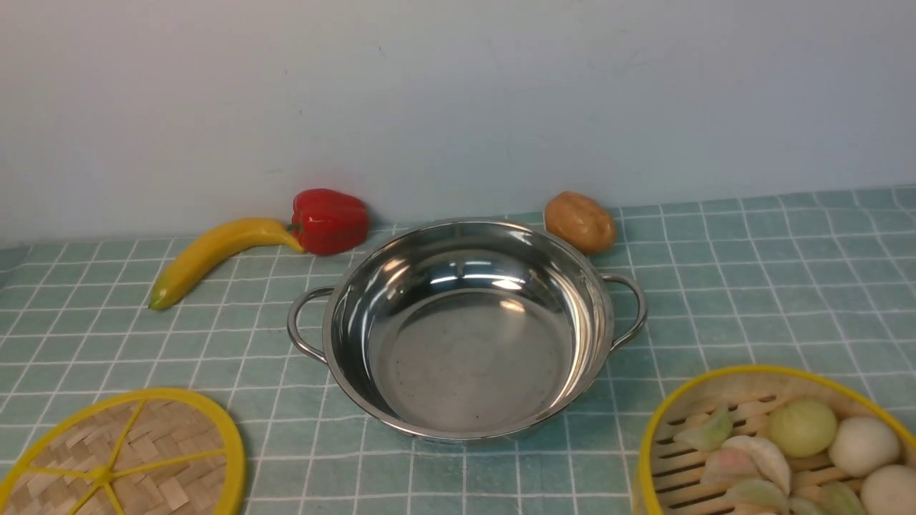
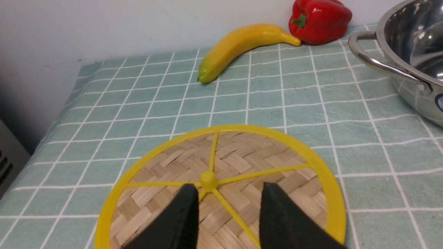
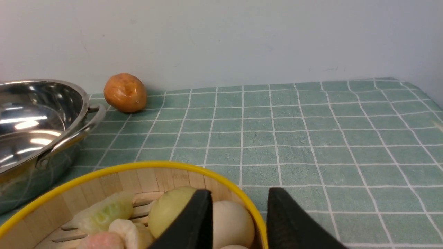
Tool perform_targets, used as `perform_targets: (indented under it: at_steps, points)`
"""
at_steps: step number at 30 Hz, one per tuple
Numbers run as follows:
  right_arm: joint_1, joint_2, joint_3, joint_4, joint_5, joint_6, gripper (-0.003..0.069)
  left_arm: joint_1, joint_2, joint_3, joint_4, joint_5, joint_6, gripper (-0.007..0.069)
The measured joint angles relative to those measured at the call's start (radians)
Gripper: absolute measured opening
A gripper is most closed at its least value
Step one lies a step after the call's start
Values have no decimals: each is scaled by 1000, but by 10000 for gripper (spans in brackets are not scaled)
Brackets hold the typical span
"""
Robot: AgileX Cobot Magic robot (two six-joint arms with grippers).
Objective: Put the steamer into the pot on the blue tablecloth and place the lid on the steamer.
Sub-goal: 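Reach for and grasp the rim of the bamboo steamer holding the buns with the right gripper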
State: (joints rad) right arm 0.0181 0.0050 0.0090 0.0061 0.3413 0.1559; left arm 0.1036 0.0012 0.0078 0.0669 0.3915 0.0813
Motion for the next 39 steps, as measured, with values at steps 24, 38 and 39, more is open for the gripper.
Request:
perform_targets:
  at_steps: [24,38,39]
  points:
    - [0,47,-791,354,528,19,243,0,-2,0,0,0,0,243]
    - [0,101,-799,763,870,1,243,0,-2,0,0,-1,0,243]
    - [0,128,-799,782,878,-25,243,0,-2,0,0,-1,1,243]
